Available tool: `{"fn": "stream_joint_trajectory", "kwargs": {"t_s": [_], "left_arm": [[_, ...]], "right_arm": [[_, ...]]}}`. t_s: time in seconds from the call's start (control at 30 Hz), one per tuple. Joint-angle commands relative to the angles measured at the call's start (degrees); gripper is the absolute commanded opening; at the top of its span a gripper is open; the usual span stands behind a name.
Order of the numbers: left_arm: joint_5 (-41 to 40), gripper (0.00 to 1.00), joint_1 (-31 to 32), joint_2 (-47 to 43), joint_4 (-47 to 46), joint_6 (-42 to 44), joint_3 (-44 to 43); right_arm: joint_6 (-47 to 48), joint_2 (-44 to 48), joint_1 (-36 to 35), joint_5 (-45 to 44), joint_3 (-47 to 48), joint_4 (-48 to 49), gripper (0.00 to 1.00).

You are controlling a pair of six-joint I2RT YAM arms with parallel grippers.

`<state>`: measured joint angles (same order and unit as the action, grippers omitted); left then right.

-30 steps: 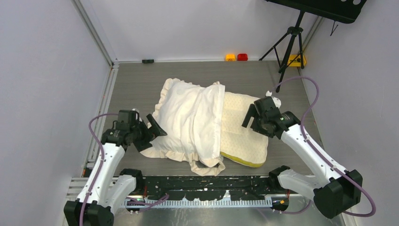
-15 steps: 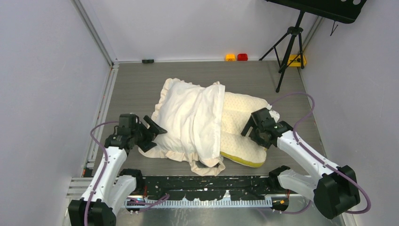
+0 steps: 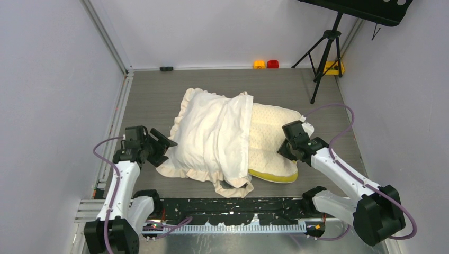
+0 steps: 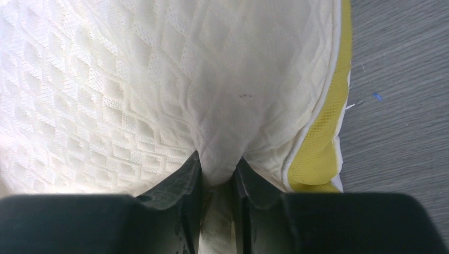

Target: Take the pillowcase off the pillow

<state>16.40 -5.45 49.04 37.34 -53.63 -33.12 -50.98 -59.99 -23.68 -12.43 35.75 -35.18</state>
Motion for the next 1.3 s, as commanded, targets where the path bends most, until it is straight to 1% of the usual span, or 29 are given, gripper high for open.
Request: {"fn": "stream_joint_trajectory", "kwargs": {"t_s": [0.0, 0.03, 0.13, 0.17, 0.2, 0.23, 0.27, 0.33, 0.4, 0.47, 0.53, 0.6, 0.67, 0.8, 0.87, 1.0, 1.1, 1.27], "left_arm": [[-2.0, 0.74, -0.7, 0.4, 0.6, 1.2, -2.5], [-2.8, 0.73, -0.7, 0.4, 1.1, 0.8, -2.4], [-6.9, 0.74, -0.9, 0.8, 3.8, -1.8, -2.2], [-8.0, 0.78, -1.0, 1.2, 4.5, -2.7, -2.0], [-8.8, 0.84, -1.2, 1.6, 5.0, -3.5, -1.7], [-8.9, 0.9, -1.3, 2.1, 5.3, -4.1, -1.3], [-8.6, 0.94, -1.4, 2.4, 5.1, -4.6, -0.9], [-8.1, 0.98, -1.5, 2.8, 4.7, -5.9, 0.1], [-8.4, 0.99, -1.4, 2.5, 4.4, -7.5, 1.1], [-9.5, 0.99, -1.4, 1.8, 4.7, -9.9, 1.9], [-10.9, 0.96, -1.4, 1.3, 5.7, -12.0, 2.2], [-11.6, 0.92, -1.5, 1.7, 6.1, -12.0, 1.4], [-13.9, 0.92, -1.4, 2.9, 9.8, -12.2, -0.6], [-21.2, 0.93, -1.4, 5.4, 17.7, -12.7, -5.0], [-22.2, 0.93, -1.4, 6.1, 19.4, -13.2, -6.1], [-20.7, 0.93, -1.3, 6.4, 18.5, -14.9, -5.3], [-19.2, 0.91, -0.9, 7.2, 16.2, -17.4, -3.8], [-19.7, 0.85, 2.7, 11.0, 11.8, -21.7, -2.8]], "right_arm": [[-0.1, 0.6, 0.0, -4.1, 1.8, 3.2, 0.21], [0.0, 0.7, 0.1, -4.2, 1.8, 3.2, 0.19], [0.6, 0.6, 0.1, -3.7, 1.7, 4.5, 0.07], [0.6, 0.4, 0.1, -3.6, 1.5, 4.9, 0.03], [0.6, 0.2, 0.0, -3.5, 1.5, 5.1, 0.01], [0.5, -0.1, 0.0, -3.5, 1.6, 5.1, 0.0], [0.5, -0.4, 0.1, -3.6, 1.7, 5.2, 0.0], [0.6, -0.9, 0.1, -3.5, 2.0, 5.4, 0.0], [0.8, -1.1, 0.1, -3.4, 2.2, 5.6, 0.0], [1.0, -1.2, 0.2, -3.3, 2.4, 5.8, 0.0], [1.4, -1.2, 0.1, -3.4, 2.5, 5.7, 0.0], [1.6, -0.9, 0.1, -3.7, 2.3, 5.7, 0.0], [1.6, -0.5, 0.1, -3.7, 2.0, 5.7, 0.0], [1.9, 0.1, 0.1, -3.8, 1.8, 5.8, 0.0], [2.1, 0.3, 0.1, -3.9, 1.8, 5.9, 0.0], [2.4, 0.7, 0.1, -3.8, 1.7, 6.2, 0.0], [3.0, 1.2, 0.1, -3.6, 1.8, 6.3, 0.0], [4.1, 2.5, 0.2, -3.7, 2.3, 5.5, 0.0]]}}
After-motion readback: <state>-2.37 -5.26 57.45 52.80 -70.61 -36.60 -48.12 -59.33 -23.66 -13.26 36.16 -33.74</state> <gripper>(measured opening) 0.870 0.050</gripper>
